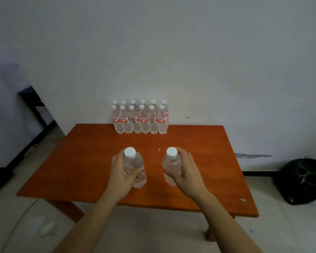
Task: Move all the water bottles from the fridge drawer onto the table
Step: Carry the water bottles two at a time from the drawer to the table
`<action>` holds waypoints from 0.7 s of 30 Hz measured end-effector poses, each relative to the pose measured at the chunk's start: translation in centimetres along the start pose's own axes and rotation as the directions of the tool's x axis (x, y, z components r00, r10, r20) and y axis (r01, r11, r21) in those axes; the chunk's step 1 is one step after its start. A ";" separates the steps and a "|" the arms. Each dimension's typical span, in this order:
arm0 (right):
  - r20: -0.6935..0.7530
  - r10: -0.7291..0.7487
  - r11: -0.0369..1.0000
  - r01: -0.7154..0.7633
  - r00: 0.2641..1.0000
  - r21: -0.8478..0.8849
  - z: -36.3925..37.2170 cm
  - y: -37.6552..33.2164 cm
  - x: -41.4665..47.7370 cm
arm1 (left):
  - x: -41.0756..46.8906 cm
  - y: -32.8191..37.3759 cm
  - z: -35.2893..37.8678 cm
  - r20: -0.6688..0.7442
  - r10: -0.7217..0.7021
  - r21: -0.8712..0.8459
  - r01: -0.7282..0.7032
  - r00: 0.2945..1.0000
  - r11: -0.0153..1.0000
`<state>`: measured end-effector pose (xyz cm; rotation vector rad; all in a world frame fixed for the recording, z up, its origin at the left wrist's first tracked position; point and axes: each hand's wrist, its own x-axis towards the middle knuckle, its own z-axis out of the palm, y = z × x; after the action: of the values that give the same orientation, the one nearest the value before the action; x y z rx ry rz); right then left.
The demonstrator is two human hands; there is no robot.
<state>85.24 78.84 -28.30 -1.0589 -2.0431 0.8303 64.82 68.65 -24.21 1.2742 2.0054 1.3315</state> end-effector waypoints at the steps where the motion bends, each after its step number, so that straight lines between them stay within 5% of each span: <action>1: 0.022 -0.004 1.000 0.004 1.000 0.009 0.9 0.1 2.4 | 2.0 -0.3 -0.5 -0.017 -0.018 0.012 0.018 1.000 1.000; 10: 0.155 -0.106 0.994 0.110 0.982 -0.014 8.6 0.3 20.1 | 16.3 -4.3 -4.8 -0.133 -0.046 0.054 0.054 0.990 0.997; 21: 0.163 0.046 0.987 -0.020 0.985 -0.157 17.0 3.1 31.8 | 33.1 -13.4 -4.2 0.063 0.011 0.023 -0.013 0.998 1.000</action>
<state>59.16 103.73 -31.49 -1.1441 -2.2668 0.8107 39.17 93.30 -29.46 1.3241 1.9787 1.2612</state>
